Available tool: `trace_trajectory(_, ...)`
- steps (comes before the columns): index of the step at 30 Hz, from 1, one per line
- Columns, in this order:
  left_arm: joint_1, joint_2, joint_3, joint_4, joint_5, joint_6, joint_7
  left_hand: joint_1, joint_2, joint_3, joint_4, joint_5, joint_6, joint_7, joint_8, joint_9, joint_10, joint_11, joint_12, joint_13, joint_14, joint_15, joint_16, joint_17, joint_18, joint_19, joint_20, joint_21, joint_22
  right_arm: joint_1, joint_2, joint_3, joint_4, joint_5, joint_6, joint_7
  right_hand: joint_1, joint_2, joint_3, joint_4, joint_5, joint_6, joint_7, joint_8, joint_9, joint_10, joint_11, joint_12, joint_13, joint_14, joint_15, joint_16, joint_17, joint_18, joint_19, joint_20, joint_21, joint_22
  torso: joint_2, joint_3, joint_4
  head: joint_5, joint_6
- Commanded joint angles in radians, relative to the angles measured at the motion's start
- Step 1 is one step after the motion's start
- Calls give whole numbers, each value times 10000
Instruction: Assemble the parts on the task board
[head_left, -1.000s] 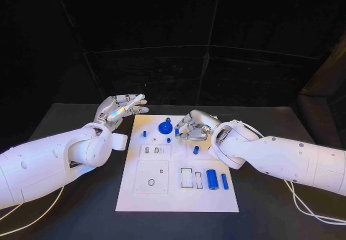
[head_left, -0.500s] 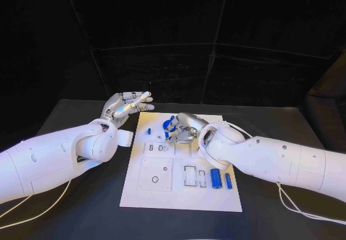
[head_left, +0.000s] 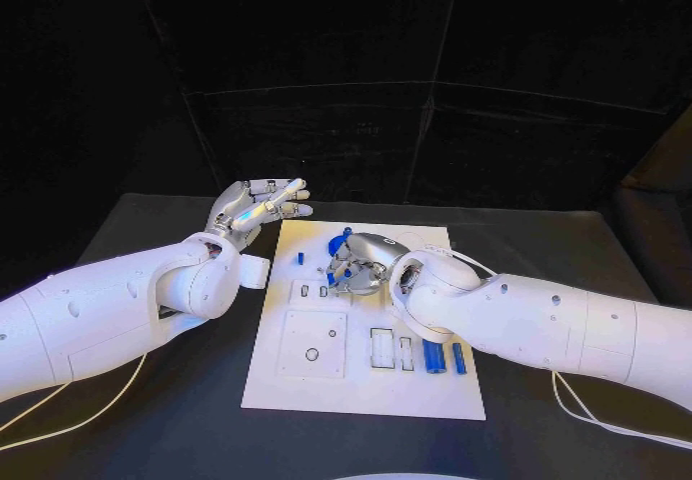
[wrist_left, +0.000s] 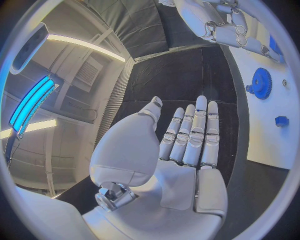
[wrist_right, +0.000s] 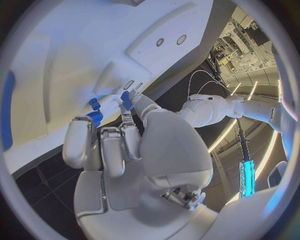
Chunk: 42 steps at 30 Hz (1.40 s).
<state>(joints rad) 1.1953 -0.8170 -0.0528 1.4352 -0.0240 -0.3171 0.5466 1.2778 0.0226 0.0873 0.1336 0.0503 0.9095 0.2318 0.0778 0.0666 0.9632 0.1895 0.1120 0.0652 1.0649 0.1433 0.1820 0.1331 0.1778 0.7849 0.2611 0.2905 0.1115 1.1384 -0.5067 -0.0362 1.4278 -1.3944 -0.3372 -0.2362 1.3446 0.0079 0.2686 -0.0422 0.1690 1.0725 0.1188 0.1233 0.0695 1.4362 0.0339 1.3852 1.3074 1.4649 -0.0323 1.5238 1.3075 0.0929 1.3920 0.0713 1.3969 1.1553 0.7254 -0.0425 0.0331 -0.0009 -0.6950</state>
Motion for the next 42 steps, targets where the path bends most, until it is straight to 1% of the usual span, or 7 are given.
trace_trajectory(1, 17, 14, 8, 7, -44, 138, 26, -30, 96, -11, -42, 41, 79, 149, -48, -10, 13, 51, -68, -6, -15, 45, -67, 12, 61, -66, 32, -38, -14, 4, 26, -6, 0, -277, 306, -68, -65, 53, 140, 94, 63, 82, 17, 23, 17, -80, 12, -54, 391, 761, -51, -18, 1162, -139, 2, -24, 63, 14, -2, -2, 0, 13, -24)
trace_trajectory(11, 17, 19, 8, -1, -44, 153, 17, -15, 108, -7, -67, 41, 93, 140, -50, -7, 30, 45, -69, -3, -9, 43, -81, 16, 64, -66, 34, -44, -22, -36, 88, -16, -76, -345, 590, -95, -89, 36, 147, 94, 75, 79, 21, 18, 15, -84, 16, -59, 387, 760, -49, -21, 1156, -138, 0, -21, 60, 9, -5, 5, -2, 36, -71)
trace_trajectory(26, 17, 19, 8, -9, -44, 161, 9, -15, 108, -7, -67, 41, 93, 140, -50, -7, 30, 45, -69, -3, -9, 43, -81, 16, 64, -66, 34, -44, -22, -74, 115, -22, -215, -394, 974, -155, -215, -46, 161, 106, 77, 62, 36, -7, 9, -112, 28, -95, 355, 753, -36, -35, 1125, -139, -2, -11, 55, 8, -4, 2, 4, 52, -135)
trace_trajectory(31, 16, 17, 8, -14, -44, 159, 7, -15, 108, -7, -67, 41, 93, 140, -50, -7, 30, 45, -69, -3, -9, 43, -81, 16, 64, -66, 34, -44, -22, -77, 99, -23, -243, -427, 1099, -211, -275, -92, 168, 109, 76, 32, 48, -33, 1, -128, 37, -114, 336, 749, -29, -43, 1108, -138, -4, -4, 51, 5, -10, -2, -5, 62, -158)
trace_trajectory(42, 16, 16, 7, -17, -44, 158, -4, -15, 108, -7, -67, 41, 93, 140, -50, -7, 30, 45, -69, -3, -9, 43, -81, 16, 64, -66, 34, -44, -22, -80, 62, -25, -210, -533, 1293, -330, -411, -209, 165, 122, 81, -30, 76, -86, -10, -173, 61, -167, 286, 736, -10, -69, 1049, -130, -26, 12, 24, -41, -5, 2, 4, 50, -190)
